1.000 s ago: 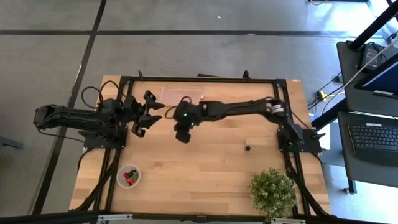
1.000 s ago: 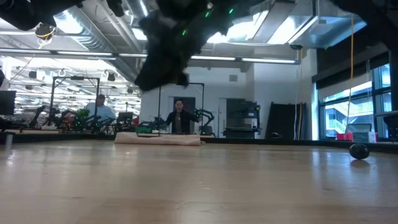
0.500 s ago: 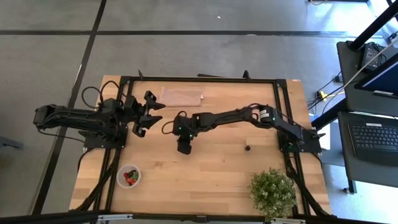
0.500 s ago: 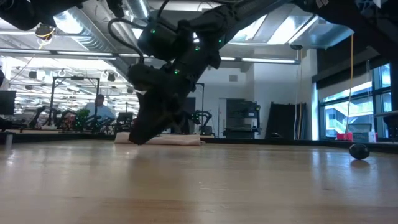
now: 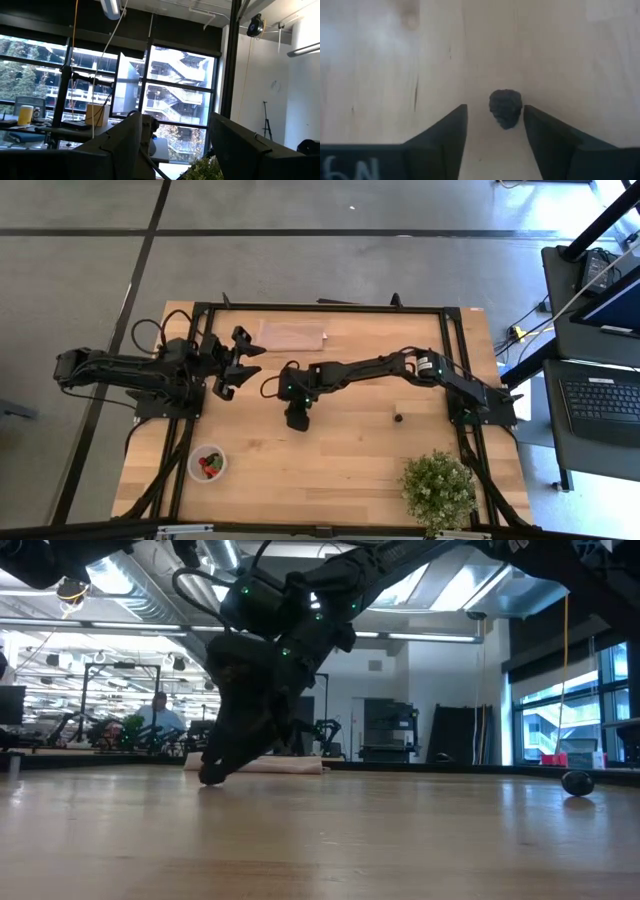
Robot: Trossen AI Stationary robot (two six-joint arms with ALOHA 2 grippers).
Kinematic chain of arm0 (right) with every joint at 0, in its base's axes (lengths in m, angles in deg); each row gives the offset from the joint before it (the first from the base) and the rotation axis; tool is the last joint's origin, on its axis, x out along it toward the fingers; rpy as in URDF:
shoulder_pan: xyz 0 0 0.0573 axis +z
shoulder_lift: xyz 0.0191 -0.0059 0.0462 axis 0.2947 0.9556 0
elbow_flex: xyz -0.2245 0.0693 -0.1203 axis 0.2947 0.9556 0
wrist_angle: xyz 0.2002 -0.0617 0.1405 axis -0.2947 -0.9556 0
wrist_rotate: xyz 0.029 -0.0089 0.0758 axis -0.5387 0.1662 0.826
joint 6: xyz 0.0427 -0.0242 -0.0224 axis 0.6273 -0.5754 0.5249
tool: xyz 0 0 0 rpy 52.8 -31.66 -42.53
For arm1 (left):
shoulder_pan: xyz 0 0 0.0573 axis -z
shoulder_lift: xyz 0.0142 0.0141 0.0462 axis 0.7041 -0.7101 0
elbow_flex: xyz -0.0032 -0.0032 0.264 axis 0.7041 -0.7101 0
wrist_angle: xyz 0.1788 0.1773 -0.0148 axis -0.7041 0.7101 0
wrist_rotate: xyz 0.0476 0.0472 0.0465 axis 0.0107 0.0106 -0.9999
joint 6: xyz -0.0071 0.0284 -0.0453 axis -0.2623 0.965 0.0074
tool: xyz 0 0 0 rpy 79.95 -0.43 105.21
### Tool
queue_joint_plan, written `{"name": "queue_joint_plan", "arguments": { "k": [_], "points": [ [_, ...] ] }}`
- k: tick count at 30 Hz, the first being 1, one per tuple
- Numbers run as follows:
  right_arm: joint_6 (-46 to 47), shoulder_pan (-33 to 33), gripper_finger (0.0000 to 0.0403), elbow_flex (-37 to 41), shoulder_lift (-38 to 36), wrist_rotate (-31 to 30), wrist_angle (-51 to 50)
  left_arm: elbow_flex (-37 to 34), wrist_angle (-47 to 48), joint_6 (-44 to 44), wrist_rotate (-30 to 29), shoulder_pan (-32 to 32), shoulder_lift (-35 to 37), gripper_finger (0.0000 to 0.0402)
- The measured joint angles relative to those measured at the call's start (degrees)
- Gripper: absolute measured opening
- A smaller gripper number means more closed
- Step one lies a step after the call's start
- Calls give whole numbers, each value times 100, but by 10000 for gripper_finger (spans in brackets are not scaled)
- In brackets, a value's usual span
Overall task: Pick and placing Produce into tupperware
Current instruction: Put the blackberry into the transparent bin
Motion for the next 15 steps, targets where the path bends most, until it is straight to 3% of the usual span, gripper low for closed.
{"name": "queue_joint_plan", "arguments": {
  "k": [8, 15],
  "points": [
    [-172, -140, 259, -140, -471, -170, -111, 0, 0, 0, 0, -2, -2, 222],
    [-711, -267, 267, -177, -1767, -1584, -146, 0, 1, 0, 33, -2, 0, 222]
  ]
}}
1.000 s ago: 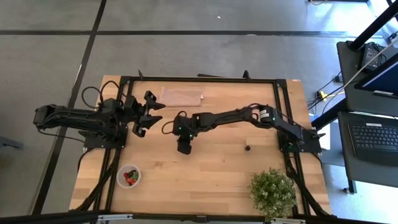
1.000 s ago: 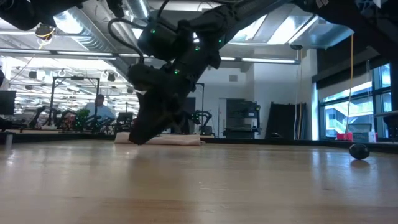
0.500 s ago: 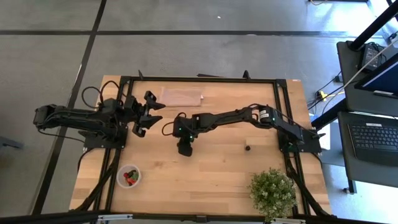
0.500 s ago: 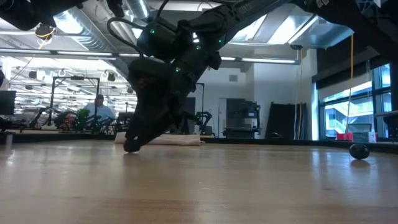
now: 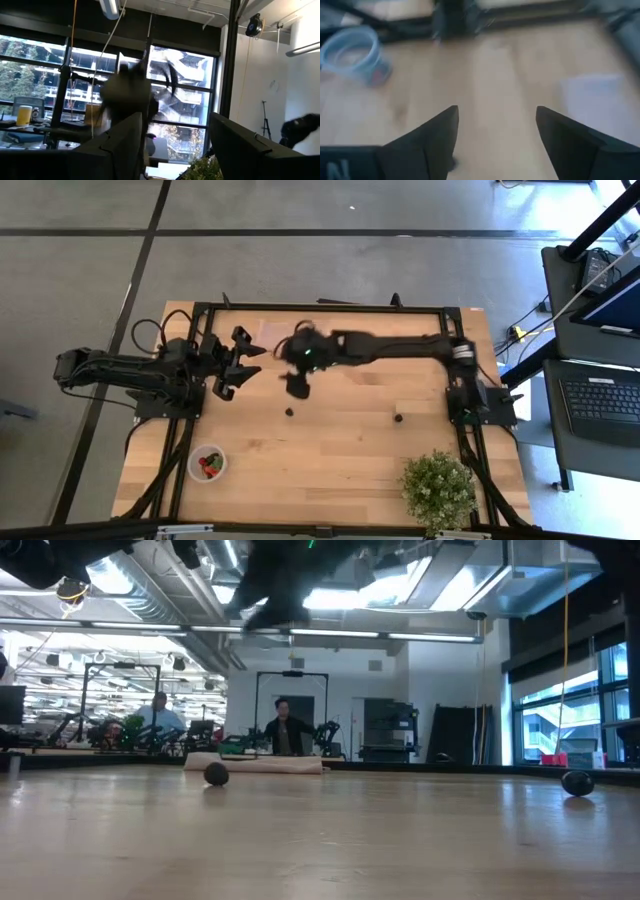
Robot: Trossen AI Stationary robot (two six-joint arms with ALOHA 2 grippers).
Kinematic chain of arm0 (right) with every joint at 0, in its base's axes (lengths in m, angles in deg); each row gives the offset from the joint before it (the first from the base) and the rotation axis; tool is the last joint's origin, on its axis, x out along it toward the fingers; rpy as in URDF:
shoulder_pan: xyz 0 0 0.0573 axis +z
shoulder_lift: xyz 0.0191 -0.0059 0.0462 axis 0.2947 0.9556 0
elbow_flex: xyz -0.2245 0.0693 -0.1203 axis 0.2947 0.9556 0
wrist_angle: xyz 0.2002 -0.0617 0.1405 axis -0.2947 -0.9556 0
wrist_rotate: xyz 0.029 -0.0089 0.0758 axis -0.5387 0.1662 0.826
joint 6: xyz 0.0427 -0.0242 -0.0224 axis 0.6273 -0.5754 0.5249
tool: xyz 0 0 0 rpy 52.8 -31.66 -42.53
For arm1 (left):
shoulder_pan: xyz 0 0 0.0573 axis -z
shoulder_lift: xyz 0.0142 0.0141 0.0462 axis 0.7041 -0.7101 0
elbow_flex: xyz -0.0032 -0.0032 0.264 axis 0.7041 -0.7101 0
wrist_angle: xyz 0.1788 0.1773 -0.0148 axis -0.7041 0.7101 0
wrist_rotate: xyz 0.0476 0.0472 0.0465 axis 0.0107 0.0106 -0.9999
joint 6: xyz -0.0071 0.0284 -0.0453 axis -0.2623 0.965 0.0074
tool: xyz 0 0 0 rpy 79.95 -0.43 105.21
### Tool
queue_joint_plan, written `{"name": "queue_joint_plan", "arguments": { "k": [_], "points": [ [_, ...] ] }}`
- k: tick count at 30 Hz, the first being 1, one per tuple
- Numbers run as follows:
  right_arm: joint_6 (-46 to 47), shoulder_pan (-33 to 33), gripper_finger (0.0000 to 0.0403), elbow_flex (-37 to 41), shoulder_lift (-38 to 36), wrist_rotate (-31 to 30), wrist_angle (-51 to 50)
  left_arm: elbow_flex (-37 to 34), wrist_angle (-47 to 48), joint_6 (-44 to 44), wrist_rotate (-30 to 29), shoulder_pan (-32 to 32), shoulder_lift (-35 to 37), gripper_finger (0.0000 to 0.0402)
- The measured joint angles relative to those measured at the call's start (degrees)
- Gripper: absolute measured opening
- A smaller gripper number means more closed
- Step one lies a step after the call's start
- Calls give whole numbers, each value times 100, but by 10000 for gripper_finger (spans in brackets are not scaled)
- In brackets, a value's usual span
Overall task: Pick and placing Produce into tupperware
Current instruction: Put the blackberry into the transparent bin
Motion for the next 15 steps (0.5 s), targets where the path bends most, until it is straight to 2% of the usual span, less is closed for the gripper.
{"name": "queue_joint_plan", "arguments": {
  "k": [3, 6, 10, 13, 15],
  "points": [
    [-209, -9, 267, 116, -585, -487, -19, 2, 206, 67, 18, 0, 0, 222],
    [-354, -14, 267, 518, -1213, -734, -82, 2, 875, 247, -221, 0, -2, 222],
    [-264, -37, 268, 1525, -2252, -1268, -105, 1, 1670, 260, -516, 0, -2, 222],
    [141, -44, 268, 2476, -3156, -1848, 11, 29, 2095, 254, -496, 0, 0, 222],
    [520, -42, 268, 3132, -3730, -2137, 21, 187, 2699, 256, -438, 0, -24, 222]
  ]
}}
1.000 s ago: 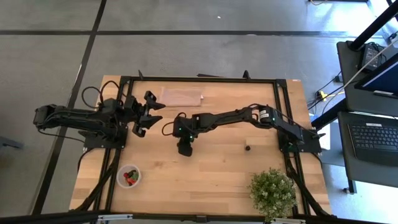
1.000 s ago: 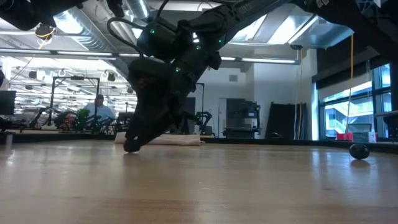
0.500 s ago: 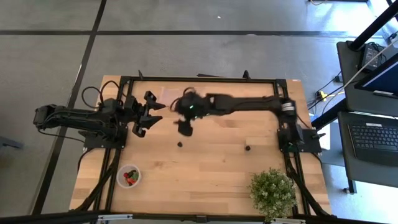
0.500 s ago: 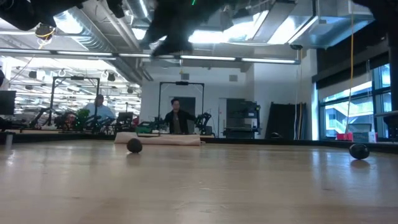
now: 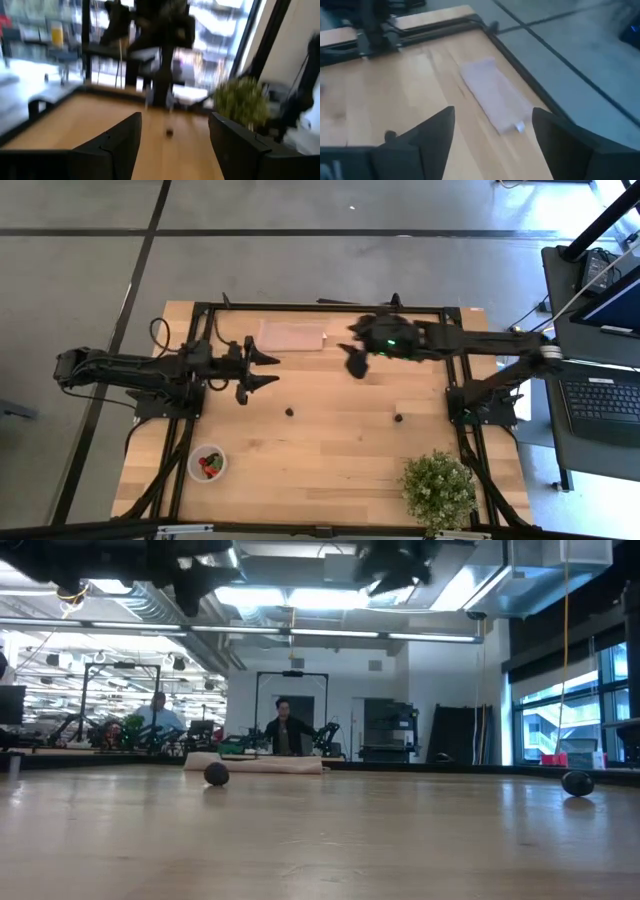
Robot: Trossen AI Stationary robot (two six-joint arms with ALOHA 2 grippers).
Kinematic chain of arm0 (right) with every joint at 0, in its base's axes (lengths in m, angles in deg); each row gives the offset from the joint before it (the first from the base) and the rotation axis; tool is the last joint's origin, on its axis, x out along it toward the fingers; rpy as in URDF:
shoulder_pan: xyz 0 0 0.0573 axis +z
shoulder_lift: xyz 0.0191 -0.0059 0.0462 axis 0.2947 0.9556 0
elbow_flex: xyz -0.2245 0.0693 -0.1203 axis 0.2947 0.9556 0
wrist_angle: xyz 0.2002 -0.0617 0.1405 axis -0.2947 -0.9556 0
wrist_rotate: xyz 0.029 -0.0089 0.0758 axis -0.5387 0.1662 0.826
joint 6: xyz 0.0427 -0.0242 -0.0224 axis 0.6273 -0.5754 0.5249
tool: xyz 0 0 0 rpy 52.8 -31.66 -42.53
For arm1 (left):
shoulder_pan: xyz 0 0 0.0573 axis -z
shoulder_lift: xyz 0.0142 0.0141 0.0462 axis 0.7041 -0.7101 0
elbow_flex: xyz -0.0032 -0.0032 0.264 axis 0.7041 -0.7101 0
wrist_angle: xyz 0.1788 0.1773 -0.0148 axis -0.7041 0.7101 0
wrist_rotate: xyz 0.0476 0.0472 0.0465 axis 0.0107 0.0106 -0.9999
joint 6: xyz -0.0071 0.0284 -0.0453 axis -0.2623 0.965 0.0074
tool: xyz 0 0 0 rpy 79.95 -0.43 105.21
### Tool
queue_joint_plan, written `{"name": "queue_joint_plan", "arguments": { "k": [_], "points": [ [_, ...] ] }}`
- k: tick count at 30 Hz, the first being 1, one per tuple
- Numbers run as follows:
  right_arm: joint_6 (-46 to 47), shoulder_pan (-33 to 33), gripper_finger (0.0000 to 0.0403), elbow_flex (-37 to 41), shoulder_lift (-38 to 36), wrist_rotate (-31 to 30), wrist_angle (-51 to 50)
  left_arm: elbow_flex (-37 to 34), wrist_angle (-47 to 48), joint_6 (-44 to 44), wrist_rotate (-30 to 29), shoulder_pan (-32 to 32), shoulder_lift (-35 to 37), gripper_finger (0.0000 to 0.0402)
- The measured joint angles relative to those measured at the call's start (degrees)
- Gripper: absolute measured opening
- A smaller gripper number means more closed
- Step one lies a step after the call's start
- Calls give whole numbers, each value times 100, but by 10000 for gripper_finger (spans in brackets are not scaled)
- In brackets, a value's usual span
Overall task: Pick and placing Produce into tupperware
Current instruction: Put the blackberry into the transparent bin
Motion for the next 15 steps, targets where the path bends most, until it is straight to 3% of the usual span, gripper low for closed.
{"name": "queue_joint_plan", "arguments": {
  "k": [8, 15],
  "points": [
    [1181, 0, 268, 2125, -1971, -239, 104, 1178, 2815, 735, 55, 119, -668, 222],
    [1850, 0, 268, 3167, -3134, -619, 181, 1890, 3740, 1750, 43, 546, -1783, 222]
  ]
}}
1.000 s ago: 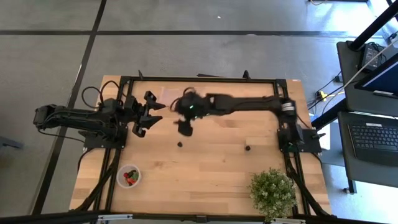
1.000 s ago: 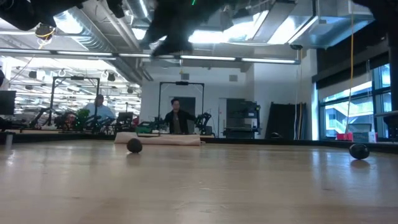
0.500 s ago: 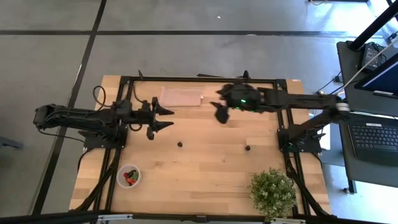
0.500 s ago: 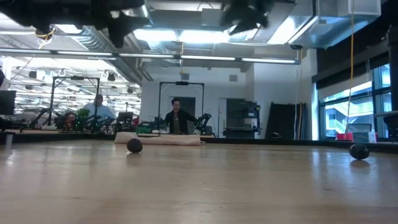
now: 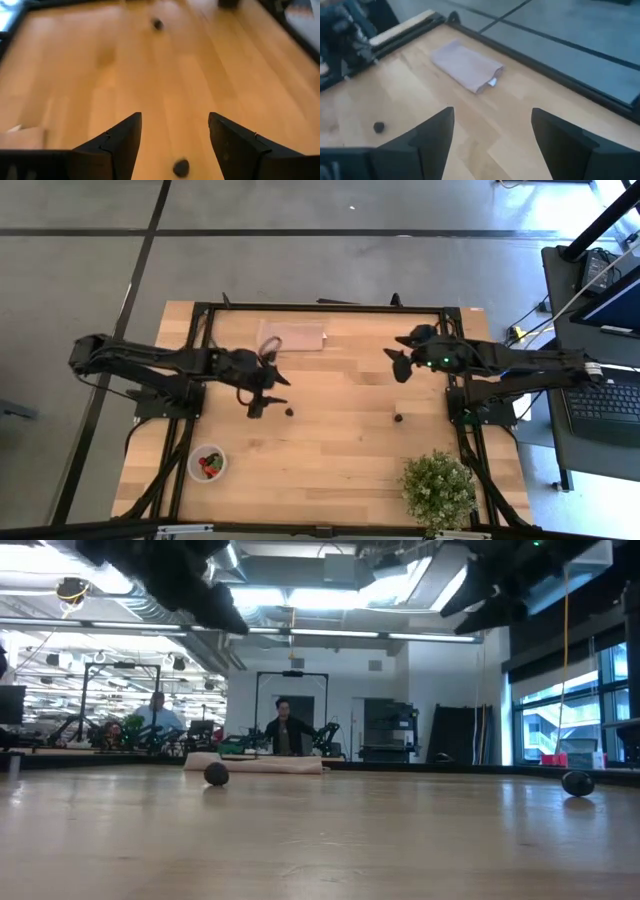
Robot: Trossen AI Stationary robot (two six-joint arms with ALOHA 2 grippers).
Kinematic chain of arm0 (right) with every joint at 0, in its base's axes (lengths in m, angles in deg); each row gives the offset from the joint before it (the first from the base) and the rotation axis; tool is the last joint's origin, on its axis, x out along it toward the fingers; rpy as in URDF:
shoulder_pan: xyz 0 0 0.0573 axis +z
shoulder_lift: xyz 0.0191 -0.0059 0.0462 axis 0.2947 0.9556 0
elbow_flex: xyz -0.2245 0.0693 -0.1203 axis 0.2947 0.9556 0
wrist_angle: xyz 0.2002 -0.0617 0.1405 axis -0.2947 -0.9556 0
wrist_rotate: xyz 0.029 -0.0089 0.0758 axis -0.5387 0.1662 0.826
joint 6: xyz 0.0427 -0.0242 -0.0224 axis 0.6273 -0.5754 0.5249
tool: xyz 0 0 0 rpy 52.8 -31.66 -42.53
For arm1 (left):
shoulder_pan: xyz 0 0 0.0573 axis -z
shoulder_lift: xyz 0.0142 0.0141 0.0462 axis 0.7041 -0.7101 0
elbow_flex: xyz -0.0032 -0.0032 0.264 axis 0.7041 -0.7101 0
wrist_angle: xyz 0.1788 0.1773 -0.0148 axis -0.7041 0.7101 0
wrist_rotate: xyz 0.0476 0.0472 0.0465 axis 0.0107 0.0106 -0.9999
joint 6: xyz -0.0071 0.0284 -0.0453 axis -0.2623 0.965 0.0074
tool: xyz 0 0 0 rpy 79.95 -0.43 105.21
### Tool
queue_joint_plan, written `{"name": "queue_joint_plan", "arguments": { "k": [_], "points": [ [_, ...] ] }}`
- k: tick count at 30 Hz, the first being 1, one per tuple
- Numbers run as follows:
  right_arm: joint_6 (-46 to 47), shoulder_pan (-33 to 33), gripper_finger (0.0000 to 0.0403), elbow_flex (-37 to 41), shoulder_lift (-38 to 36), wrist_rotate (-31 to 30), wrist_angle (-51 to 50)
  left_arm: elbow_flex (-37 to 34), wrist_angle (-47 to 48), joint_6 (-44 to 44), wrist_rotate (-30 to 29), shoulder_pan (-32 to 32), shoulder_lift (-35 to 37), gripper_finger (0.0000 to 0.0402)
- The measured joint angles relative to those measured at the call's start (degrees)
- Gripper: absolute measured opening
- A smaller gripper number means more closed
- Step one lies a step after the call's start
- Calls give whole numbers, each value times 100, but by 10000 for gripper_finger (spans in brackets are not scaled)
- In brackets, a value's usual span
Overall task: Pick and placing Produce into tupperware
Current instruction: Put the blackberry into the transparent bin
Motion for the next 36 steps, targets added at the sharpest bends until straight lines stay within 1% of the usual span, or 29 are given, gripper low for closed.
{"name": "queue_joint_plan", "arguments": {
  "k": [3, 6, 13, 18, 24, 36],
  "points": [
    [149, 0, 268, 245, -365, -196, 61, 138, 284, 456, 17, 187, -464, 222],
    [143, 0, 268, 453, -691, -358, 172, 191, 389, 648, 18, 297, -885, 222],
    [132, 0, 268, 765, -1206, -568, 247, 297, 331, 518, 19, 289, -1810, 222],
    [137, 0, 268, 941, -1357, -568, 389, 396, 289, 516, 22, 239, -2398, 222],
    [212, 0, 268, 1006, -1358, -563, 484, 479, 283, 814, 16, 228, -2839, 222],
    [268, 4, 268, 1006, -1358, -556, 475, 482, 305, 844, 50, 228, -3314, 222]
  ]
}}
